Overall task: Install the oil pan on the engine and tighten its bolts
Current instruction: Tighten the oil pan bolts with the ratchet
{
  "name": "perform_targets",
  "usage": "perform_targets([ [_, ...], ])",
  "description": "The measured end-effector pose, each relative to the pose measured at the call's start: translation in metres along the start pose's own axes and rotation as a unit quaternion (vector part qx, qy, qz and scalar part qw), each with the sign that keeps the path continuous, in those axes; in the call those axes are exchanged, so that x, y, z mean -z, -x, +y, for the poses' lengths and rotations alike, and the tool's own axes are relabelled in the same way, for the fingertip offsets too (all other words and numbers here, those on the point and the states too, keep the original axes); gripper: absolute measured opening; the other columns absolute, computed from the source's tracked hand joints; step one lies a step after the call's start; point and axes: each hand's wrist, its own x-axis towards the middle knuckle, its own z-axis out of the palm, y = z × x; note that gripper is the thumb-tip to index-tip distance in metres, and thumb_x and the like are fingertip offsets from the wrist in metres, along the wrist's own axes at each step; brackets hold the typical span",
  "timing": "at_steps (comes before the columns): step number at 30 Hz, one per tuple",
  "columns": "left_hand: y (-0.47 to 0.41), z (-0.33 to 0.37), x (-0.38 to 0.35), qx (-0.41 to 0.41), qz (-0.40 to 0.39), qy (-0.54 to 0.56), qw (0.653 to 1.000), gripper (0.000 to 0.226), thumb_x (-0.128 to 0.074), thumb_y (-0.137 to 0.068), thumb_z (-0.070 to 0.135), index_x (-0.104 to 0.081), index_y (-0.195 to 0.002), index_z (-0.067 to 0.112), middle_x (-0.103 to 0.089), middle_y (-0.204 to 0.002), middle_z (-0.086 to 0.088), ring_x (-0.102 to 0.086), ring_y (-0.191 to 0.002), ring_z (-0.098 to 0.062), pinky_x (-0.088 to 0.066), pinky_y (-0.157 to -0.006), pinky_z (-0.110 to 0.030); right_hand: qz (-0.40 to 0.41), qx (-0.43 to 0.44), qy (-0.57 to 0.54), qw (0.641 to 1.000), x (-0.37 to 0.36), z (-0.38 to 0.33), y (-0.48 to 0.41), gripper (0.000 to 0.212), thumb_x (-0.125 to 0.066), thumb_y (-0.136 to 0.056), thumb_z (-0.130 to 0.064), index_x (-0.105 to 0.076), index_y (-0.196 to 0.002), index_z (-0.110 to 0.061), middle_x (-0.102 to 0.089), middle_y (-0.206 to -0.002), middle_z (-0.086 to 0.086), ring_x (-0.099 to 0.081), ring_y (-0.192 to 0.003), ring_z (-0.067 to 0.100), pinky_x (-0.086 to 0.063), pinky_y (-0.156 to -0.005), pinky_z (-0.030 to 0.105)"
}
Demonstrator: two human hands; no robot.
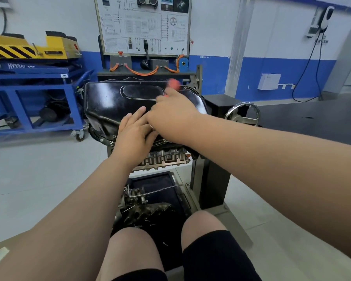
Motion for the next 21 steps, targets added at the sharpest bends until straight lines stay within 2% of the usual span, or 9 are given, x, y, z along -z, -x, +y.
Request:
perform_targets([
  [2,0.001,-0.001,-0.002,0.0,-0.017,-0.02,1.0,0.032,-0.054,-0.093,0.018,-0.064,-0.123,0.018,-0.043,-0.147,0.006,-0.023,-0.144,-0.021,-0.006,-0.115,-0.036,-0.048,-0.098,-0.116,0.987,-0.004,-0.007,0.004,0.024,-0.042,-0.094,-0.037,-0.051,-0.08,-0.02,-0.038,-0.067,-0.005,-0.053,-0.086,0.022,-0.032,-0.077,0.038],
  [4,0.001,-0.001,-0.003,0.006,-0.024,-0.033,0.999,0.035,-0.054,-0.09,0.018,-0.063,-0.124,0.024,-0.037,-0.151,0.008,-0.019,-0.145,-0.018,-0.001,-0.115,-0.033,-0.089,-0.178,-0.219,0.955,-0.011,-0.017,0.005,0.032,-0.038,-0.094,-0.042,-0.06,-0.096,-0.019,-0.035,-0.066,-0.004,-0.045,-0.074,0.021,-0.034,-0.065,0.036],
  [7,0.001,0.001,-0.003,0.007,-0.02,-0.031,0.999,0.03,-0.055,-0.092,0.019,-0.067,-0.12,0.022,-0.038,-0.15,0.007,-0.02,-0.145,-0.021,-0.002,-0.115,-0.035,-0.089,-0.123,-0.14,0.978,-0.007,-0.013,0.004,0.027,-0.046,-0.094,-0.033,-0.06,-0.113,-0.019,-0.059,-0.096,0.001,-0.053,-0.093,0.024,-0.037,-0.075,0.039],
  [10,0.0,0.002,-0.002,0.014,-0.016,-0.024,0.999,0.029,-0.054,-0.095,0.027,-0.067,-0.12,0.02,-0.044,-0.147,0.006,-0.02,-0.145,-0.021,-0.002,-0.115,-0.035,-0.015,-0.001,0.003,1.0,-0.003,0.003,0.002,0.02,-0.051,-0.093,-0.025,-0.06,-0.111,-0.023,-0.062,-0.114,-0.002,-0.045,-0.114,0.023,-0.031,-0.093,0.038],
  [12,0.0,0.001,-0.002,0.009,-0.013,-0.024,1.0,0.03,-0.054,-0.095,0.027,-0.065,-0.122,0.02,-0.046,-0.145,0.004,-0.021,-0.145,-0.021,-0.003,-0.115,-0.035,-0.014,0.027,0.022,0.999,0.001,0.002,0.002,0.015,-0.053,-0.092,-0.023,-0.061,-0.106,-0.022,-0.062,-0.111,-0.004,-0.047,-0.113,0.022,-0.029,-0.096,0.039],
  [14,0.001,0.001,-0.003,0.0,-0.013,-0.028,1.0,0.028,-0.055,-0.094,0.027,-0.067,-0.119,0.02,-0.044,-0.147,0.004,-0.023,-0.144,-0.023,-0.005,-0.115,-0.037,-0.05,0.014,0.024,0.998,0.003,-0.002,0.004,0.005,-0.055,-0.091,-0.023,-0.056,-0.087,-0.021,-0.058,-0.089,-0.004,-0.053,-0.1,0.021,-0.028,-0.087,0.035],
  [17,0.002,0.001,-0.006,0.005,-0.022,-0.041,0.999,0.027,-0.055,-0.093,0.033,-0.071,-0.111,0.021,-0.041,-0.149,0.006,-0.021,-0.145,-0.023,-0.004,-0.115,-0.039,-0.045,-0.007,0.034,0.998,0.008,0.0,0.011,0.039,-0.055,-0.09,-0.023,-0.03,-0.061,-0.019,-0.03,-0.062,-0.004,-0.041,-0.076,0.019,-0.021,-0.076,0.033],
  [19,0.003,0.002,-0.007,0.01,-0.023,-0.042,0.999,0.028,-0.053,-0.094,0.035,-0.072,-0.11,0.022,-0.04,-0.149,0.007,-0.019,-0.145,-0.022,-0.002,-0.115,-0.037,-0.045,-0.02,0.024,0.998,0.008,0.001,0.013,0.042,-0.056,-0.09,-0.024,-0.027,-0.06,-0.018,-0.03,-0.062,-0.005,-0.04,-0.077,0.019,-0.02,-0.075,0.033],
  [21,0.001,0.003,-0.005,0.018,-0.025,-0.033,0.999,0.03,-0.053,-0.093,0.035,-0.069,-0.114,0.023,-0.039,-0.15,0.009,-0.018,-0.145,-0.02,-0.002,-0.115,-0.036,-0.039,-0.021,-0.005,0.999,0.005,-0.002,0.011,0.029,-0.055,-0.091,-0.027,-0.037,-0.07,-0.019,-0.048,-0.077,-0.004,-0.049,-0.088,0.019,-0.02,-0.076,0.033],
])
